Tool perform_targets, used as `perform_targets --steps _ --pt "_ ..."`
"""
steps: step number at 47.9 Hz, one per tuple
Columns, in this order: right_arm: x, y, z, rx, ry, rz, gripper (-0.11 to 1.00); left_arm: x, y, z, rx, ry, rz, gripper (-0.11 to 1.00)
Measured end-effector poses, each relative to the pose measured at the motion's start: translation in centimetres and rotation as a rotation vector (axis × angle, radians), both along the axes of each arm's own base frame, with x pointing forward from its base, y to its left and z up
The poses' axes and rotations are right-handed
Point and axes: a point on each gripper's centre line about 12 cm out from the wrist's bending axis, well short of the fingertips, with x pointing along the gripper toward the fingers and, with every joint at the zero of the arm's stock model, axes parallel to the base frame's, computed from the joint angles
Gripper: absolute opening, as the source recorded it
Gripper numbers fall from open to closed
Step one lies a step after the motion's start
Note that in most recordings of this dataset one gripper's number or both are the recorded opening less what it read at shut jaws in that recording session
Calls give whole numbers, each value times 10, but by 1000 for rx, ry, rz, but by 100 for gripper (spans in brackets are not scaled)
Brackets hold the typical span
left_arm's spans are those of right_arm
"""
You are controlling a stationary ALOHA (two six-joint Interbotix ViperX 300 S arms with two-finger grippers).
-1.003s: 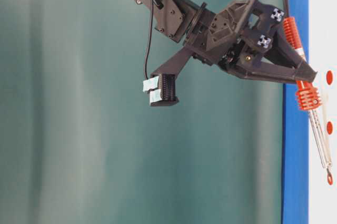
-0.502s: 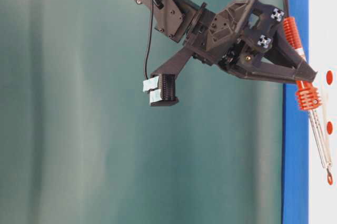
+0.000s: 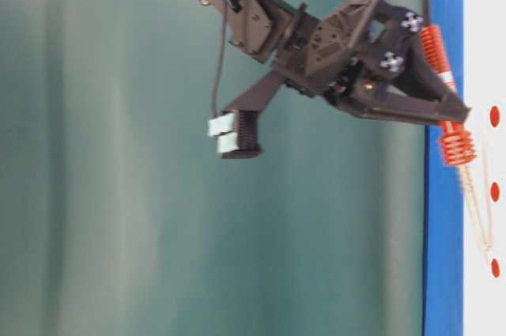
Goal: Touch the tip of the soldering iron to the mark.
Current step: 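Lift the iron tip up off the left dot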
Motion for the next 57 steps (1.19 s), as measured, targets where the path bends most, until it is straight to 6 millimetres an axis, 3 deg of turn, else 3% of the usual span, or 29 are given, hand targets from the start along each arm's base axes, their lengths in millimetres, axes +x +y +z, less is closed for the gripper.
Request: perform_targets --steps 13,20,46,57 --pt "-9 1 62 -41 -93 23 6 0 0 0 0 -2 0 0" --pt "-15 2 79 -51 -120 29 6 0 0 0 0 -2 0 0" --pt "-17 2 81 -50 -120 28 6 0 0 0 0 -2 2 0" --pt "-36 3 76 -46 -104 17 6 0 0 0 1 -2 0 0"
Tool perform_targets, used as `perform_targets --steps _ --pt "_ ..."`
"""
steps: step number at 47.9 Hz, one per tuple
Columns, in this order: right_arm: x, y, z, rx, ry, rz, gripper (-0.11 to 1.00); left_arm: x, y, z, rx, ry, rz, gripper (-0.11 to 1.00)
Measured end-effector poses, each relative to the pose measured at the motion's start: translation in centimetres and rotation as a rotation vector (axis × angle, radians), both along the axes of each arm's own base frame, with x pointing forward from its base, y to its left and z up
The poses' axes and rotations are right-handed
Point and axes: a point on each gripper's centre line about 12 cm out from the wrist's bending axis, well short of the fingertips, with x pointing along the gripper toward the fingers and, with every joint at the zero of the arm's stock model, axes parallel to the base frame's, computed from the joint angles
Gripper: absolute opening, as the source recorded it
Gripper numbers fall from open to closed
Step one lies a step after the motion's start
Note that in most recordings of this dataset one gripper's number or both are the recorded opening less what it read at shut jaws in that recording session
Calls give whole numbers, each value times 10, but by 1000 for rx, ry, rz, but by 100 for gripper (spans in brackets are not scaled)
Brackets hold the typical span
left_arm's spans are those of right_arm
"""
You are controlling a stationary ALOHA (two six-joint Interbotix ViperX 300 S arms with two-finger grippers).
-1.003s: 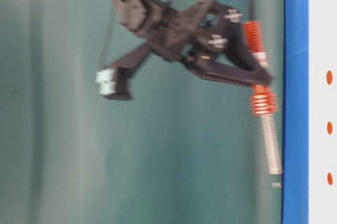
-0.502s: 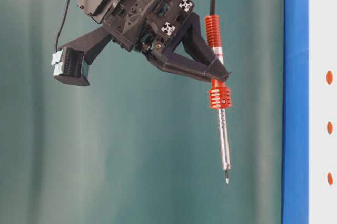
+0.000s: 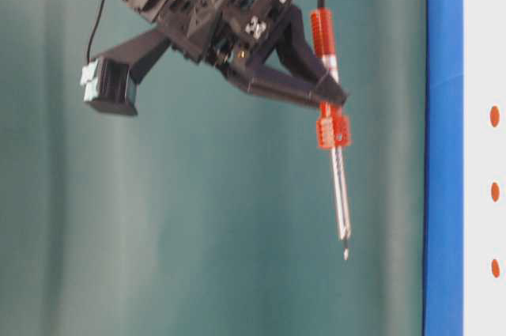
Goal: Touch the tip of the soldering iron to the mark.
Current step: 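Shift the iron right and lower its tip onto the middle dot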
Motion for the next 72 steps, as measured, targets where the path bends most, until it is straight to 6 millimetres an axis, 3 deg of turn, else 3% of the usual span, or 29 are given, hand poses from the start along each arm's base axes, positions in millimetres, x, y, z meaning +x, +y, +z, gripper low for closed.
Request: perform_targets --steps 13,21,72 --pt "-37 2 -2 5 17 -22 6 0 0 1 -2 -3 0 0" --pt "-49 5 0 6 17 -22 6 -1 0 1 -2 -8 2 0" --pt "-49 5 0 6 18 -22 6 -2 0 2 -12 -12 1 0"
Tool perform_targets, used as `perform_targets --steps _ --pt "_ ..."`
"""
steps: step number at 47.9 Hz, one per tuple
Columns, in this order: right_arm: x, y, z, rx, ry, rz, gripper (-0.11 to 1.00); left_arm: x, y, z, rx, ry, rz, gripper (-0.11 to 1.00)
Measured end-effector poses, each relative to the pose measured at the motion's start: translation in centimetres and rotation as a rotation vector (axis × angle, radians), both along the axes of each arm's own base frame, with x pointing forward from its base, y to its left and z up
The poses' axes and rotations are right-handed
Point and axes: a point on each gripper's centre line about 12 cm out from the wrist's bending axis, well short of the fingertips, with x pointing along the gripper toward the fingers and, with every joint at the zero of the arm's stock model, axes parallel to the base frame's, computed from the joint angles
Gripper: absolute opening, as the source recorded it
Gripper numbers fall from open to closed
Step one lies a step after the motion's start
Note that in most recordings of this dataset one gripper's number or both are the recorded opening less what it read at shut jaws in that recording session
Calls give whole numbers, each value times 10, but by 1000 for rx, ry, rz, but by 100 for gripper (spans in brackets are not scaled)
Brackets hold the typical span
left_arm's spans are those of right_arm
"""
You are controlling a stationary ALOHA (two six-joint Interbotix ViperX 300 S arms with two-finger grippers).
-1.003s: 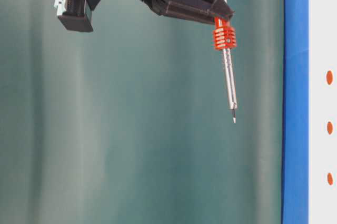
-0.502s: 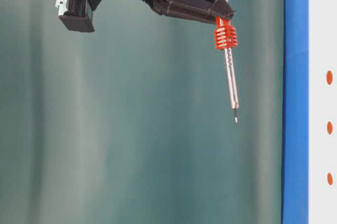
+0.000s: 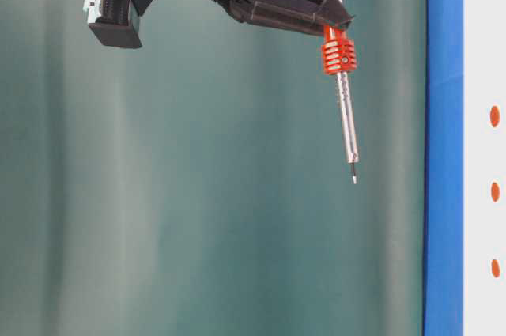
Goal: Touch the tip of the soldering iron to the mark.
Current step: 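Shift the iron right and lower its tip onto the middle dot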
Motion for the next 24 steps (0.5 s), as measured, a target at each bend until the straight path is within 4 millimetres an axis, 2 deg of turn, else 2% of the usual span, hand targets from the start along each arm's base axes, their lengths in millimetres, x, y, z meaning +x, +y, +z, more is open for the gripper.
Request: perform_targets --steps 16,24 --pt "1 0 -1 1 4 0 6 0 0 0 0 0 0 0" --pt "4 -1 -14 12 40 0 6 0 0 0 0 0 -2 0"
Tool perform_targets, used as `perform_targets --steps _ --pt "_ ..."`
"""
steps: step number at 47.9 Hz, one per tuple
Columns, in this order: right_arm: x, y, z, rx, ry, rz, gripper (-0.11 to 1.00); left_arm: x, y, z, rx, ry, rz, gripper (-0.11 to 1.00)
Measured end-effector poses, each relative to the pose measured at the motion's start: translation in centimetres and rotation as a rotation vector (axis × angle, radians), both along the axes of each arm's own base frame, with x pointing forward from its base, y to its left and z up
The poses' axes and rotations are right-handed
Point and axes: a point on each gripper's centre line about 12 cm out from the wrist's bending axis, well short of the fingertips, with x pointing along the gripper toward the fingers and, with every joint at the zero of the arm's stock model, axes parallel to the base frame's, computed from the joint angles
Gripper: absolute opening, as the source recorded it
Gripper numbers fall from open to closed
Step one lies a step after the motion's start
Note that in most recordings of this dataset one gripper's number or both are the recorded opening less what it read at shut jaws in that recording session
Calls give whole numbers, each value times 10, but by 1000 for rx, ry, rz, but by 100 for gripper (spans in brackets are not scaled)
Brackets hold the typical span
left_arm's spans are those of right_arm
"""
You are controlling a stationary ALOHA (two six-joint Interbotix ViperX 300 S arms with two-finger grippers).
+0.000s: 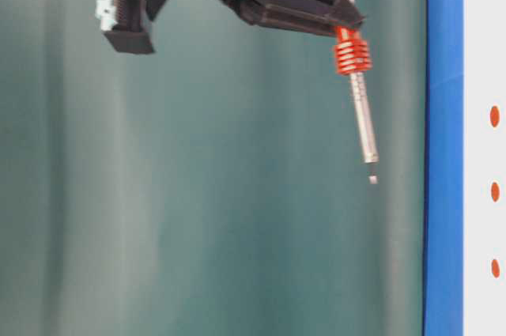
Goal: Touch the tip of the soldering iron to the mark.
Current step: 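Shift the iron right and lower its tip onto the middle dot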
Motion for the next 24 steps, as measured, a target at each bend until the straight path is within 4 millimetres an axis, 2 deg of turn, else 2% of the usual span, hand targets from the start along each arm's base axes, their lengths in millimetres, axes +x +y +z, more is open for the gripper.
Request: perform_targets --steps 24 --pt "19 -5 -45 13 72 -7 6 0 0 0 0 0 2 0"
